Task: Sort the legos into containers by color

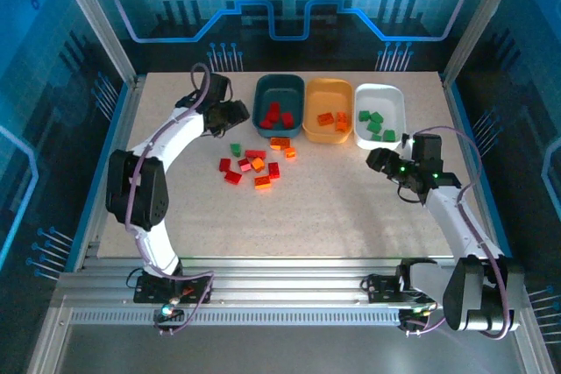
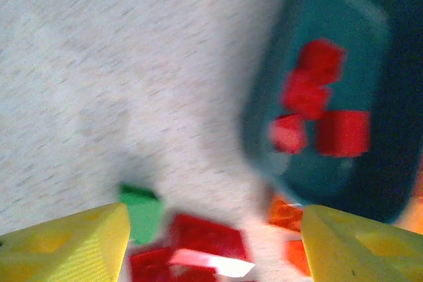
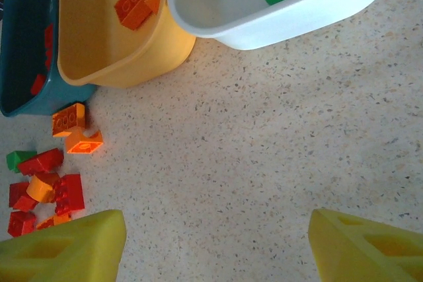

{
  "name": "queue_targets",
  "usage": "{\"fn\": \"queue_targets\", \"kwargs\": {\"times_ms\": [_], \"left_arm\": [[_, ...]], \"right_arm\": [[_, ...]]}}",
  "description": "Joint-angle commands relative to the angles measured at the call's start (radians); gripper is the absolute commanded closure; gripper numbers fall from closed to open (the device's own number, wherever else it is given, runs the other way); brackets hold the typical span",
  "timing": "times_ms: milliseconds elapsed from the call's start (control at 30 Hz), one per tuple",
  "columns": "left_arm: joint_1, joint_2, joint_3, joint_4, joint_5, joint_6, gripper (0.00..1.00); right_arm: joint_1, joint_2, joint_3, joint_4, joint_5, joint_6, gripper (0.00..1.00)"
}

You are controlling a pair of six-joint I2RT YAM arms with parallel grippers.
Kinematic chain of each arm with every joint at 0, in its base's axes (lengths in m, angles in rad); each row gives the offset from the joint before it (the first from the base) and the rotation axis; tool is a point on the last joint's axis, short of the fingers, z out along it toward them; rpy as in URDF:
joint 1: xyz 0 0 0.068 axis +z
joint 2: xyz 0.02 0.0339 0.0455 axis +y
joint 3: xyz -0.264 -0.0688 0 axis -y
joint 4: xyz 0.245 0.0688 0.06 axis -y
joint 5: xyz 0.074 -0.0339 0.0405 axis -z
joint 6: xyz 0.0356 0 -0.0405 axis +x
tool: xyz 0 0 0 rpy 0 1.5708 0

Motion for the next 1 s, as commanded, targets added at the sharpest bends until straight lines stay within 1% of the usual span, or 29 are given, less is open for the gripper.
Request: {"fn": "queue_targets", "kwargs": {"times_ms": [0, 133, 267, 433, 733, 833, 900, 967], "left_arm": [[-0.003, 0.057, 0.036, -0.094, -0.033, 0.061, 0.30], [-0.003, 0.156, 0.118, -0.174, -0.112, 0.106, 0.31], [-0.003, 0.221, 0.154, -0.208, -0.134, 0.130, 0.34], [-0.006, 0.244, 0.137, -0.193, -0.110, 0.138, 0.35], [-0.040, 0.228, 0.084, -0.155, -0.073, 0.138, 0.33], [-0.047, 0.243, 0.078, -0.158, -0.090, 0.137, 0.34], [-0.048, 0.249, 0.072, -0.158, -0.099, 0.136, 0.35], [-0.048, 0.251, 0.066, -0.154, -0.107, 0.135, 0.39]], "right_arm": [[0.016, 0.005, 0.034, -0.007, 0.003, -0.027, 0.26], [0.019, 0.007, 0.034, -0.014, 0.010, -0.033, 0.26], [0.020, 0.013, 0.035, -0.016, 0.012, -0.036, 0.26], [0.021, 0.031, 0.037, -0.010, 0.007, -0.034, 0.26], [0.024, 0.038, 0.037, -0.007, 0.014, -0.034, 0.26], [0.026, 0.041, 0.037, -0.009, 0.015, -0.036, 0.26], [0.028, 0.036, 0.039, -0.012, 0.017, -0.039, 0.26], [0.027, 0.032, 0.038, -0.014, 0.020, -0.039, 0.26]]}}
